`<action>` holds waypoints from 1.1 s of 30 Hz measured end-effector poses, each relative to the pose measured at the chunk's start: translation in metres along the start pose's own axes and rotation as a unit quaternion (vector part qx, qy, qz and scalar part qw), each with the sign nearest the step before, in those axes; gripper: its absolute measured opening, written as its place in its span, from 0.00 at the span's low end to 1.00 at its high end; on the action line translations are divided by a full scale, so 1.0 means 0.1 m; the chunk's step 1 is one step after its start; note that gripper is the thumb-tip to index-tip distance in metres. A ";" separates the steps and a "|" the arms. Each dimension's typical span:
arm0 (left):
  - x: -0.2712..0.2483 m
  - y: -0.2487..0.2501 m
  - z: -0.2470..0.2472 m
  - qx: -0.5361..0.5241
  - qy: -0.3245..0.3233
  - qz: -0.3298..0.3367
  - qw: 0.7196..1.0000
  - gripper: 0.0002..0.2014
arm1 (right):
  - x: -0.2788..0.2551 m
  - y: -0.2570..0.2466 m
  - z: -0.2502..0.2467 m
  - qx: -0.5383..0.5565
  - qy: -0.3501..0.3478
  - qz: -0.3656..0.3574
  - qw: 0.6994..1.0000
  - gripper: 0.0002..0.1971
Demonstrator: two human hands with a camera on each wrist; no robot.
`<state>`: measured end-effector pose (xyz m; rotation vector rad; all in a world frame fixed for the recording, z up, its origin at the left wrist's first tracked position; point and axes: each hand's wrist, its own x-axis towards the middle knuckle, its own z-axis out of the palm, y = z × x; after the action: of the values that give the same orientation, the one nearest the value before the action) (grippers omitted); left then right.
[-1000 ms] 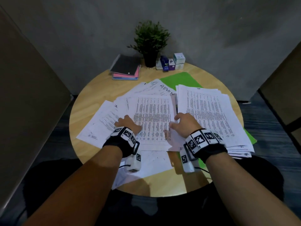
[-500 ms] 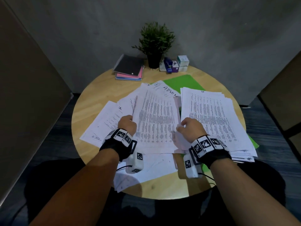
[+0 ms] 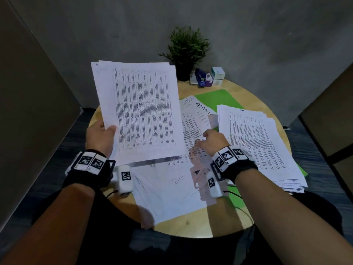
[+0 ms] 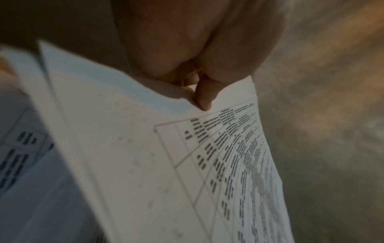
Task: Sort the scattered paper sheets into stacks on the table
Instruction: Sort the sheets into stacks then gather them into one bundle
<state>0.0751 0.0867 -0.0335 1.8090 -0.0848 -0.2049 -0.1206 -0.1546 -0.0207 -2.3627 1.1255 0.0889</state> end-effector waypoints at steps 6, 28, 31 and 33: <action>0.06 -0.01 -0.10 0.000 0.001 0.005 1.000 0.12 | 0.26 -0.16 0.31 -0.086 0.038 0.096 0.991 0.29; 0.15 0.12 -0.18 -0.050 -0.012 0.012 0.999 0.08 | 0.15 -0.12 0.04 0.039 0.007 0.051 0.998 0.15; 0.15 0.12 -0.16 -0.074 -0.026 0.015 0.997 0.08 | 0.02 -0.17 -0.15 0.102 0.014 -0.009 0.995 0.13; 0.15 0.12 -0.16 -0.089 -0.043 0.021 0.995 0.08 | -0.07 -0.23 -0.31 0.196 0.053 -0.062 0.977 0.15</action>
<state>0.0931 0.0961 -0.0194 1.6187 -0.1613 -0.2529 -0.1127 -0.1526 0.0173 -2.0936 0.9390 -0.2823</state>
